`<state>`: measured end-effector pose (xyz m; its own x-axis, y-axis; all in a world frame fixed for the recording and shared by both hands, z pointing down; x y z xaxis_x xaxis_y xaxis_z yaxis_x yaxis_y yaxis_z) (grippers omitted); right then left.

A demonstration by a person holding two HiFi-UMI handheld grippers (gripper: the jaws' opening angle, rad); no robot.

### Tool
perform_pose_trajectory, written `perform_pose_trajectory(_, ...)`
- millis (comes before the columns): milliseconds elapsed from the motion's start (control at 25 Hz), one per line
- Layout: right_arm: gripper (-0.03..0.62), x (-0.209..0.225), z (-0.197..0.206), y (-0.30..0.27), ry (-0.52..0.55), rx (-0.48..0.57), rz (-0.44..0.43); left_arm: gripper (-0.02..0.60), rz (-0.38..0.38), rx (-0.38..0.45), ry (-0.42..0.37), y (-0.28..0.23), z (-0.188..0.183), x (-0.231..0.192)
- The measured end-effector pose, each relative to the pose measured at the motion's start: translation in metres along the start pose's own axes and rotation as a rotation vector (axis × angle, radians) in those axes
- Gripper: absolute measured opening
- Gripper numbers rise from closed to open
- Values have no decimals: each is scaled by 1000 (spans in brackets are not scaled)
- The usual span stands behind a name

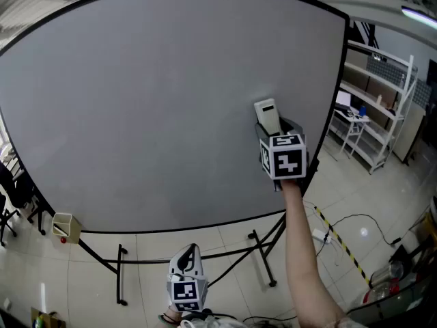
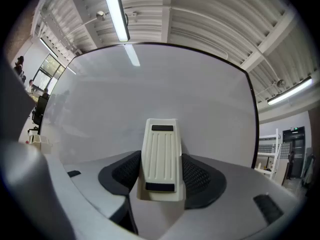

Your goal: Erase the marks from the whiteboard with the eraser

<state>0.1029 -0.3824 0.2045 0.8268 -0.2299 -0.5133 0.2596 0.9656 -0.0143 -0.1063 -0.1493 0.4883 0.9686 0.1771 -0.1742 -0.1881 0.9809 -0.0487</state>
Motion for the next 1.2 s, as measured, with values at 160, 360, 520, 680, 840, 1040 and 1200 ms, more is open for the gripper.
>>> perform_pose_trajectory(160, 268, -37, 19, -20, 10, -90, -52, 2, -5, 4, 20, -22, -3, -17)
perform_pose_trajectory(360, 268, -93, 75, -25, 92, -213, -103, 2, -10, -49, 85, -40, 9, -36)
perform_pose_trajectory(520, 267, -32, 24, -25, 88, -144, 8, 2, -5, -47, 96, -52, 8, -35)
perform_pose_trajectory(680, 268, -7, 16, -24, 0, -145, 23, 2, -2, -54, 107, -53, 12, -26)
perform_pose_trajectory(840, 268, -90, 77, -25, 59, -225, -134, 2, -8, -65, 113, -52, 15, -19)
perform_pose_trajectory(1040, 268, -50, 35, -27, 90, -140, -69, 2, -33, -83, 114, -46, 22, -18)
perform_pose_trajectory(1200, 268, 15, -43, -24, 57, -58, 35, 2, -52, -93, 120, -46, 25, -16)
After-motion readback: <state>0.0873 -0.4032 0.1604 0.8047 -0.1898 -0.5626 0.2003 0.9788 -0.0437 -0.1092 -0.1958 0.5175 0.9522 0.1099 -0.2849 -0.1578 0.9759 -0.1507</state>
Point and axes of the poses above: the fingertips, and each gripper's own axes: y backward along the fingers, x to its right, z out of its underside, the point moved 4 cm from there along y, backward along the fingers, and after that the axes turned 13 degrees about y, right-handed, at the moved point
